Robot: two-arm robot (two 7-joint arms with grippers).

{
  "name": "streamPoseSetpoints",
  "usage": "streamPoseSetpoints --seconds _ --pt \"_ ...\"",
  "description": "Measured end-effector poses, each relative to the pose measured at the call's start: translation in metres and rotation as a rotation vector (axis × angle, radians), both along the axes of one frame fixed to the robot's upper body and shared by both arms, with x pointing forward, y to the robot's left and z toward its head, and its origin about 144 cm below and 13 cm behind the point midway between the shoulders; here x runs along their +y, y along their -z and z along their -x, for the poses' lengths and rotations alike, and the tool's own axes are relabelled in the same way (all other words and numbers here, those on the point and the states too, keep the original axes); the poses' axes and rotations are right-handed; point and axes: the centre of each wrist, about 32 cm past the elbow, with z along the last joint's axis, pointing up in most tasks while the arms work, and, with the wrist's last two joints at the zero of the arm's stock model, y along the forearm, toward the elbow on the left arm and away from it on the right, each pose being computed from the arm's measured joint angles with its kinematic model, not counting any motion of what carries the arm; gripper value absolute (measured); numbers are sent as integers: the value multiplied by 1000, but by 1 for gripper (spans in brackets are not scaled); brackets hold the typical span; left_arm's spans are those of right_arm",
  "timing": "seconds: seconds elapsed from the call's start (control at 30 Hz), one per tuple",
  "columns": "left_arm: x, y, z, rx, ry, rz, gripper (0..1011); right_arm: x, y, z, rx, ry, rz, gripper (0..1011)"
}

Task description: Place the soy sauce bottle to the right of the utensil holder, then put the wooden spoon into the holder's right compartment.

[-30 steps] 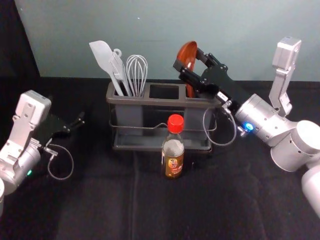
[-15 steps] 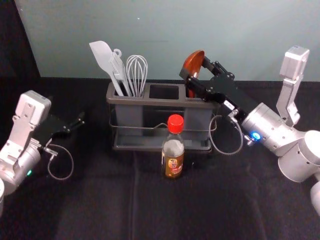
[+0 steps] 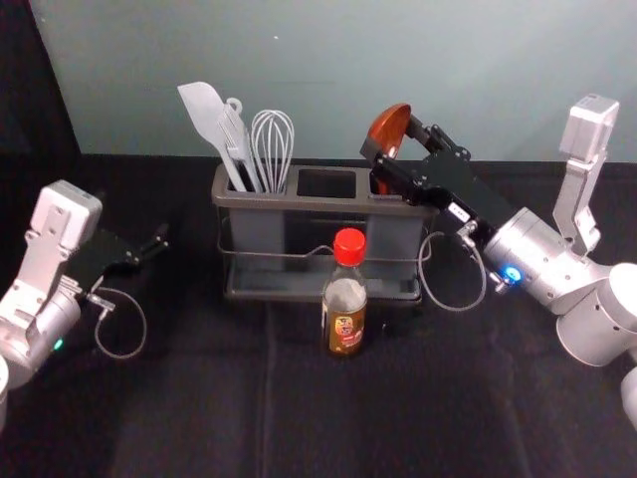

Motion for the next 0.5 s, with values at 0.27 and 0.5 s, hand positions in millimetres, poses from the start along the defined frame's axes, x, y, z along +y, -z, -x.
streamPoseSetpoints --seconds 0.27,0.5 --pt "0 0 0 0 0 0 1005 0 0 0 -1 -1 0 1003" --pt "0 0 0 0 0 0 1005 0 0 -1 -1 -1 0 1003"
